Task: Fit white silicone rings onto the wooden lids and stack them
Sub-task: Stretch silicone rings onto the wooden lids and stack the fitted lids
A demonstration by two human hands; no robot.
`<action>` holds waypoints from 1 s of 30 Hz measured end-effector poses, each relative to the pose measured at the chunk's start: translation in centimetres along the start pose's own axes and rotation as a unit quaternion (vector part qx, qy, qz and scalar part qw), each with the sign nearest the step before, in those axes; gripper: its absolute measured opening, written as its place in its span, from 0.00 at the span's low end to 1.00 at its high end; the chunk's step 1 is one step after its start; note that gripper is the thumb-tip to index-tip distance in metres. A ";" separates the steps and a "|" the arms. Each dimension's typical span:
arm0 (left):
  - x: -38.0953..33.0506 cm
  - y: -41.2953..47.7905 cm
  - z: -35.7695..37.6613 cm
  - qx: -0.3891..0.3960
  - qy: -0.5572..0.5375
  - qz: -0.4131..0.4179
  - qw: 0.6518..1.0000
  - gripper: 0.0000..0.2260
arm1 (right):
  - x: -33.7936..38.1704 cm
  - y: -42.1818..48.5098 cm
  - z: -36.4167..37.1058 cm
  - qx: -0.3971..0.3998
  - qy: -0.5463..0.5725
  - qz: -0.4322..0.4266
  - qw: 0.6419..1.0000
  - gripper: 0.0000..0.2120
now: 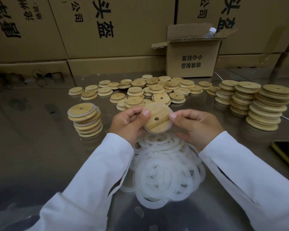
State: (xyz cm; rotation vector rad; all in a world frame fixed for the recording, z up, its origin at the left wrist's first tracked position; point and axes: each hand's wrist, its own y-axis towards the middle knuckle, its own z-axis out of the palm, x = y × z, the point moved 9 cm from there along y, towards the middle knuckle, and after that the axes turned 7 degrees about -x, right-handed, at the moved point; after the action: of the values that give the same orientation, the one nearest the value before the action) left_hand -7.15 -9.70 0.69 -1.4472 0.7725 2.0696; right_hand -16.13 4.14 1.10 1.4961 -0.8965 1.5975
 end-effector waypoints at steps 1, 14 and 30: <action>-0.3 0.0 0.0 0.006 0.000 0.005 1.000 0.06 | 0.1 0.0 0.0 0.010 -0.003 -0.001 1.000 0.01; -1.7 0.2 -0.7 0.006 -0.011 0.044 0.999 0.08 | 1.7 -0.5 0.9 0.039 -0.037 -0.099 0.994 0.05; -2.1 -0.4 -0.9 -0.029 -0.019 0.025 0.999 0.05 | -0.1 -0.1 0.6 0.041 0.018 0.008 0.999 0.04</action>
State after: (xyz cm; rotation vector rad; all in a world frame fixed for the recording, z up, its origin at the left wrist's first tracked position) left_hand -5.60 -10.22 2.31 -1.4299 0.7468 2.1679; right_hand -15.80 3.64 1.02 1.5145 -0.8326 1.6864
